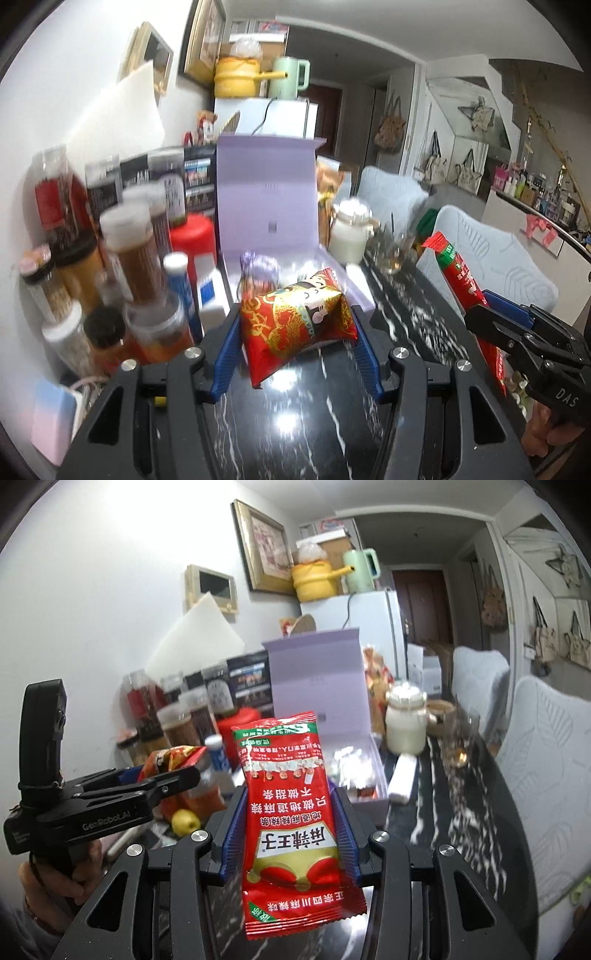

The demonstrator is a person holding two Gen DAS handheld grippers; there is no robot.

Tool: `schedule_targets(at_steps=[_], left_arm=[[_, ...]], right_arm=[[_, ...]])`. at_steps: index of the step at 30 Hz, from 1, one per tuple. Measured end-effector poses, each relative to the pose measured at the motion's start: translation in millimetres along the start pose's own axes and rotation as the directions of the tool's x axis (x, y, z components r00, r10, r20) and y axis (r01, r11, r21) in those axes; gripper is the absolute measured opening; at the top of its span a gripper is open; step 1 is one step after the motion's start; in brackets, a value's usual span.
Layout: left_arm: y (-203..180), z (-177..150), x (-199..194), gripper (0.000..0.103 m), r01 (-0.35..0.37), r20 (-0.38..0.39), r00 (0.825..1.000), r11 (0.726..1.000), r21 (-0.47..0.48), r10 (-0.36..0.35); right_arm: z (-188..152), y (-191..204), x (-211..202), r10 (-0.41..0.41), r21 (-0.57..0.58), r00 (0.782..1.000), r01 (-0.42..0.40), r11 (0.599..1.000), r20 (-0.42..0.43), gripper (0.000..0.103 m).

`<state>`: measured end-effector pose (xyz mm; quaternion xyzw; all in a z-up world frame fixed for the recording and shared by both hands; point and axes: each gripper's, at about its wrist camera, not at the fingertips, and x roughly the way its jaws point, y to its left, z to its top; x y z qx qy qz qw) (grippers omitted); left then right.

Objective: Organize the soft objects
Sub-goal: 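Lower the candy packet with the left gripper while the right lowers the sauce packet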

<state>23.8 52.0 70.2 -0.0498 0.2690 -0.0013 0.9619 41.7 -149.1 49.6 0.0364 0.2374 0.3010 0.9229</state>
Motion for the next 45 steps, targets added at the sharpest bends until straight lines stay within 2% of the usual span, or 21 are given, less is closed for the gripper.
schedule_targets(at_steps=[8,15,27,34,45], left_arm=[[3,36,13,0.055,0.011,0.063,0.998,1.0,-0.004,-0.011],[5,60,45,0.055,0.008,0.084,0.996,1.0,-0.003,-0.008],[12,84,120,0.055,0.011,0.054,0.999,1.0,-0.023,-0.01],[21,95,156,0.055,-0.023,0.042,0.999,0.999,-0.029,0.024],[29,84,210,0.055,-0.075,-0.056,0.996,0.997,-0.007,0.075]], right_arm=[[39,-10,11,-0.023,-0.034,0.999,0.025,0.999,0.048,0.044],[65,-26,37,-0.025,-0.052,0.998,0.029,0.998,0.062,0.044],[92,-49,104,-0.028,-0.067,0.999,0.031,0.997,0.038,0.044],[102,-60,144,-0.029,-0.061,0.999,0.031,0.998,0.027,0.044],[94,-74,200,-0.026,-0.031,0.998,0.024,0.999,-0.064,0.044]])
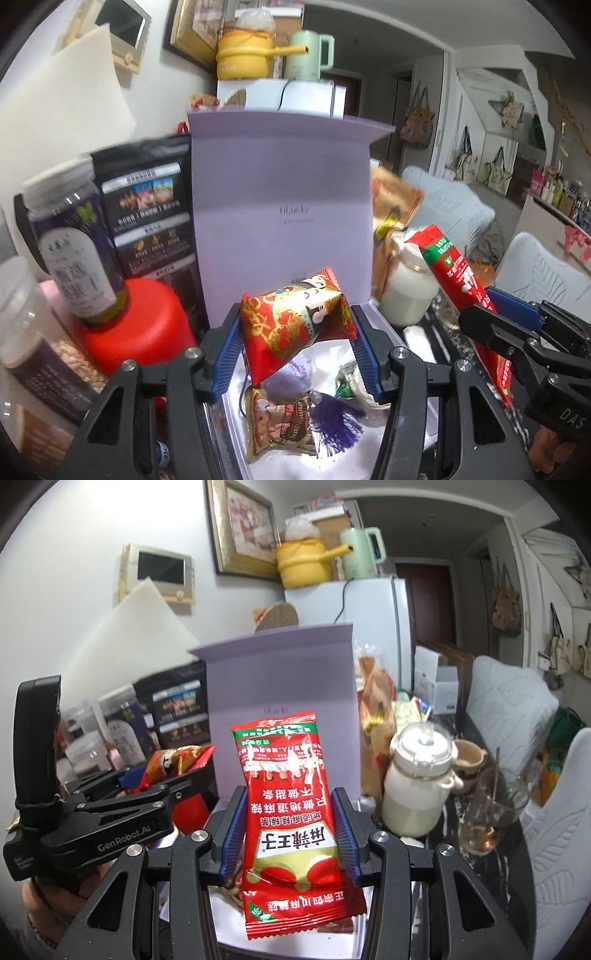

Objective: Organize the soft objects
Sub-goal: 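Lower the candy packet with the left gripper while the right lowers the sauce packet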

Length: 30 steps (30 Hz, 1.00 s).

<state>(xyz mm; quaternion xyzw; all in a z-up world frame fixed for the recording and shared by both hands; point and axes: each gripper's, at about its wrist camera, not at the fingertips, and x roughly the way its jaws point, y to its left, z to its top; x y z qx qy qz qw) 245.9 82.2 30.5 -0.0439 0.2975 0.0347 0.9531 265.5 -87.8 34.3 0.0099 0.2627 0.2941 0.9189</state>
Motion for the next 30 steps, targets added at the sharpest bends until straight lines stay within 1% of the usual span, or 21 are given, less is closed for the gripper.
schedule_targets(at_steps=[2,10,13,16,19,21,22,23,24,28,30], left_arm=[[-1,-4,11,0.055,-0.014,-0.025,1.0,1.0,0.007,0.014],[-4,-17,39,0.055,-0.031,-0.104,0.994,0.999,0.024,0.033],[-4,-21,48,0.055,-0.021,-0.138,0.99,1.0,0.023,0.024],[-7,-27,56,0.055,-0.015,-0.157,0.987,1.0,0.027,0.019],[-10,-32,65,0.055,-0.019,-0.185,0.982,0.999,0.035,0.025],[-12,-35,70,0.055,-0.016,-0.202,0.979,0.999,0.038,0.024],[-13,-37,72,0.055,-0.024,-0.211,0.977,0.999,0.046,0.033],[-15,-40,75,0.055,-0.049,-0.221,0.973,0.997,0.062,0.061],[-16,-40,78,0.055,-0.06,-0.224,0.972,0.996,0.07,0.074],[-18,-48,90,0.055,-0.047,-0.273,0.96,0.997,0.068,0.064],[-22,-50,98,0.055,-0.063,-0.284,0.955,0.994,0.085,0.085]], right_arm=[[-3,-2,8,-0.005,0.005,1.0,0.005,1.0,-0.022,0.044],[-17,-10,43,-0.026,0.013,0.993,0.028,1.0,-0.118,0.044],[-22,-13,51,-0.03,0.018,0.989,0.033,0.999,-0.143,0.044],[-26,-16,58,-0.028,0.027,0.986,0.033,0.999,-0.162,0.044],[-30,-19,66,-0.022,0.042,0.982,0.031,0.999,-0.187,0.044],[-35,-21,72,-0.032,0.041,0.978,0.042,0.998,-0.207,0.044],[-36,-21,75,-0.033,0.041,0.976,0.042,0.998,-0.214,0.044],[-37,-22,77,-0.033,0.042,0.974,0.043,0.998,-0.223,0.044],[-39,-23,80,-0.033,0.044,0.971,0.045,0.998,-0.235,0.044],[-48,-26,92,-0.07,0.029,0.959,0.081,0.996,-0.274,0.044],[-52,-27,97,-0.085,0.019,0.952,0.094,0.995,-0.293,0.044]])
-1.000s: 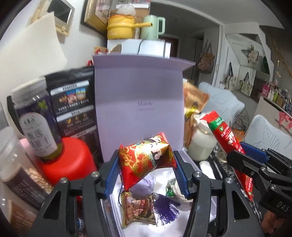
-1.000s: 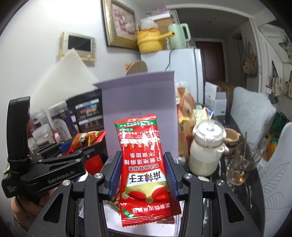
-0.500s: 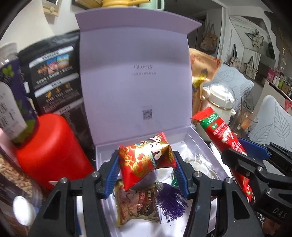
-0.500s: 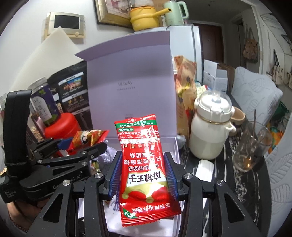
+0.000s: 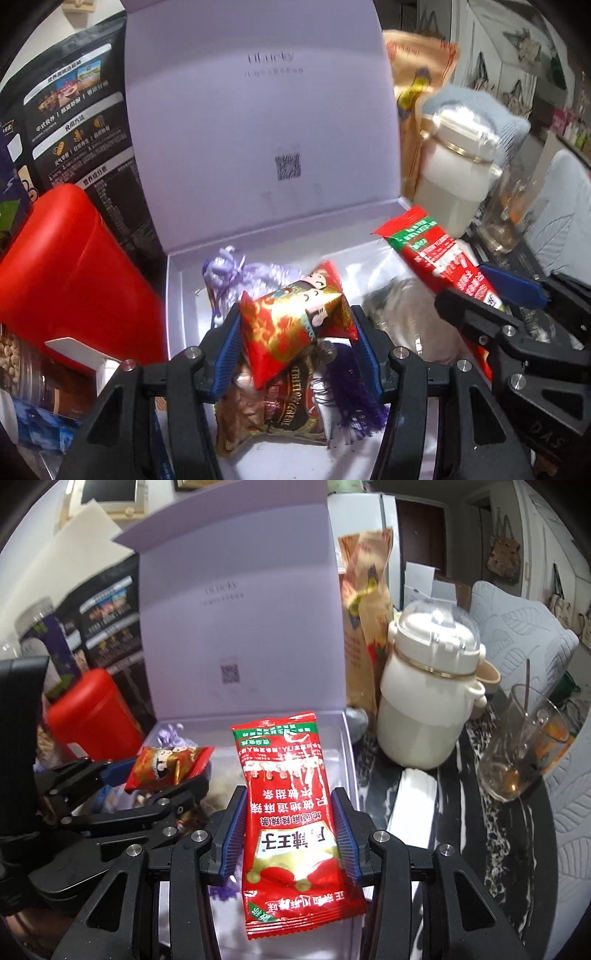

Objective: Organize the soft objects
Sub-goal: 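Lower the candy packet with the left gripper while the right lowers the sauce packet, then open both grippers and withdraw them from the box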

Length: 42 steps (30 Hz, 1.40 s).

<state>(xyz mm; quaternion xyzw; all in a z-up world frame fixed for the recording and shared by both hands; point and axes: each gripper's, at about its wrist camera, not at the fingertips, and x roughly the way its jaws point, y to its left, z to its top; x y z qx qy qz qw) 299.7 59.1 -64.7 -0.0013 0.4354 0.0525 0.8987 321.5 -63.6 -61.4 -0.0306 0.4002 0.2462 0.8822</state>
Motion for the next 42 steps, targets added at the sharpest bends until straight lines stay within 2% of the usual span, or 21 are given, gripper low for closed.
schedule_targets(at_steps=[8,11,16,21,23,25,27,33,42], left_arm=[[-4,-2,14,0.055,-0.034,-0.05,0.998,0.999,0.026,0.035],[-7,-1,19,0.055,-0.056,-0.07,0.996,0.998,0.032,0.058],[-10,2,21,0.055,-0.051,-0.081,0.995,0.999,0.015,0.052],[-9,4,15,0.055,-0.056,-0.059,0.997,0.998,0.004,0.056],[-6,1,6,0.06,-0.058,-0.057,0.997,0.998,0.003,0.058],[-6,2,-1,0.07,-0.069,-0.046,0.997,0.998,0.002,0.069],[-6,4,-7,0.074,-0.076,-0.032,0.997,0.997,-0.001,0.076],[-5,9,-36,0.074,-0.079,0.014,0.997,0.997,-0.013,0.079],[-4,19,-96,0.074,-0.09,0.126,0.988,0.996,-0.014,0.091]], right_arm=[[-7,-3,18,-0.034,0.0,0.997,0.034,0.999,-0.066,0.045],[-7,-3,18,-0.037,-0.004,0.997,0.037,0.999,-0.069,0.046],[-6,0,11,-0.065,-0.019,0.996,0.064,0.998,-0.059,0.046],[-3,3,2,-0.063,-0.033,0.997,0.062,0.998,-0.041,0.048],[-3,4,-4,-0.071,-0.03,0.997,0.07,0.997,-0.037,0.053],[-3,2,-9,-0.079,-0.021,0.996,0.079,0.997,-0.032,0.053],[-4,1,-15,-0.081,-0.008,0.996,0.081,0.997,-0.029,0.053],[0,0,-42,-0.095,-0.002,0.995,0.095,0.996,0.005,0.056],[12,12,-95,-0.102,-0.013,0.99,0.104,0.994,0.1,0.057]])
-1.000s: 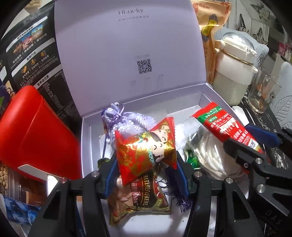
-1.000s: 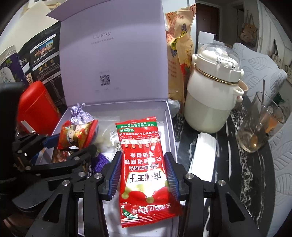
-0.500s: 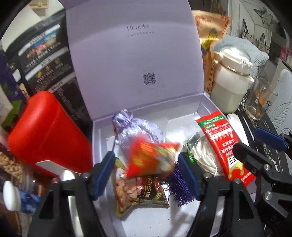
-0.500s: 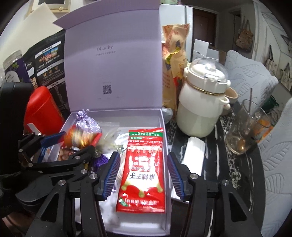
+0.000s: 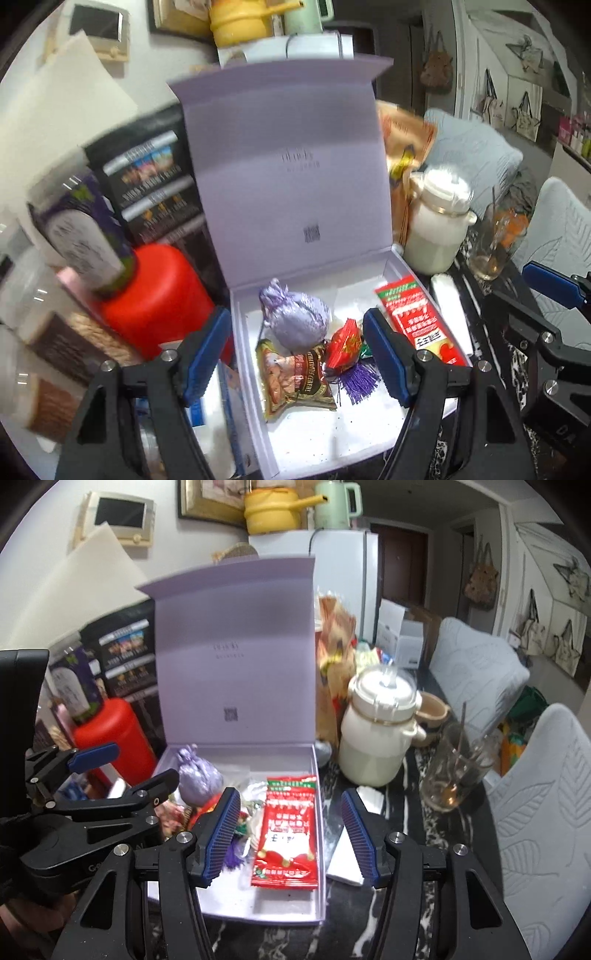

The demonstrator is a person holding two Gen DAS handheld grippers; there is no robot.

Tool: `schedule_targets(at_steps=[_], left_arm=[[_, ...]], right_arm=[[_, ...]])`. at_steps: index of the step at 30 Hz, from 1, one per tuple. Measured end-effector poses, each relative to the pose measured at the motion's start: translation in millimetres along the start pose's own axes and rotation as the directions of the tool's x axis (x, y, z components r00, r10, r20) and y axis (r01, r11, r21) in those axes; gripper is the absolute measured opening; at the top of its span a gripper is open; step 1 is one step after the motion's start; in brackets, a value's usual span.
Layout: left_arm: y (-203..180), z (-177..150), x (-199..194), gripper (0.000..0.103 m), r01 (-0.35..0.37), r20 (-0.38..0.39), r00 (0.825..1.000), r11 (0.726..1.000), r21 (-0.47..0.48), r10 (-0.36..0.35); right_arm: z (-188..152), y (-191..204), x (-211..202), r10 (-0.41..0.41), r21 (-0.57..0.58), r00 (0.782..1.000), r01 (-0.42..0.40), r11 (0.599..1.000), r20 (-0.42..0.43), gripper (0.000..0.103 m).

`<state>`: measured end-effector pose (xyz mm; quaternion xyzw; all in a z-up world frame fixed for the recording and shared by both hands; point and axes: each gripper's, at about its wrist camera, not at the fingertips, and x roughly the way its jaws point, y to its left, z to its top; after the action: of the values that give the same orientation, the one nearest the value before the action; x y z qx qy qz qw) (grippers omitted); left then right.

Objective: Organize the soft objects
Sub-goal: 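Open both grippers and withdraw them from the box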

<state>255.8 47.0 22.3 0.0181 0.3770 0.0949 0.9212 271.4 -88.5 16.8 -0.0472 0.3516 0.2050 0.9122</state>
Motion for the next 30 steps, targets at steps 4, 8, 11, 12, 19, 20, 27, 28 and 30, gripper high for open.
schedule_targets(at_steps=[4,8,11,12,19,20,27,28,30], left_arm=[[8,2,-40,0.074,0.001,0.056,0.998,1.0,-0.003,-0.001],[12,5,-72,0.074,0.007,0.113,0.994,1.0,-0.007,-0.006],[15,3,-96,0.075,0.014,0.154,0.988,1.0,-0.014,-0.012],[16,1,-103,0.078,0.019,0.166,0.986,1.0,-0.016,-0.016],[20,-18,-156,0.102,0.031,0.271,0.962,1.0,0.005,-0.031],[19,-21,-162,0.102,0.024,0.278,0.96,1.0,0.008,-0.026],[26,-47,-188,0.102,0.055,0.293,0.955,0.998,0.009,-0.055],[28,-53,-191,0.102,0.057,0.296,0.953,0.998,0.008,-0.056],[29,-63,-197,0.102,0.061,0.301,0.952,0.998,0.002,-0.059]], right_arm=[[5,5,-29,-0.002,-0.006,0.999,0.002,1.0,0.055,0.057],[8,9,-59,-0.001,-0.011,0.994,0.002,1.0,0.106,0.057],[7,13,-84,0.003,-0.014,0.989,-0.001,1.0,0.149,0.065],[7,14,-91,0.004,-0.016,0.987,-0.002,1.0,0.161,0.067],[-5,20,-148,0.002,-0.011,0.962,0.001,1.0,0.275,0.089],[-8,21,-154,-0.004,-0.007,0.958,0.007,1.0,0.286,0.09],[-33,24,-180,-0.04,0.039,0.954,0.03,0.999,0.298,0.092],[-38,26,-183,-0.048,0.037,0.954,0.039,0.999,0.296,0.092],[-47,30,-188,-0.057,0.031,0.954,0.05,0.998,0.293,0.092]])
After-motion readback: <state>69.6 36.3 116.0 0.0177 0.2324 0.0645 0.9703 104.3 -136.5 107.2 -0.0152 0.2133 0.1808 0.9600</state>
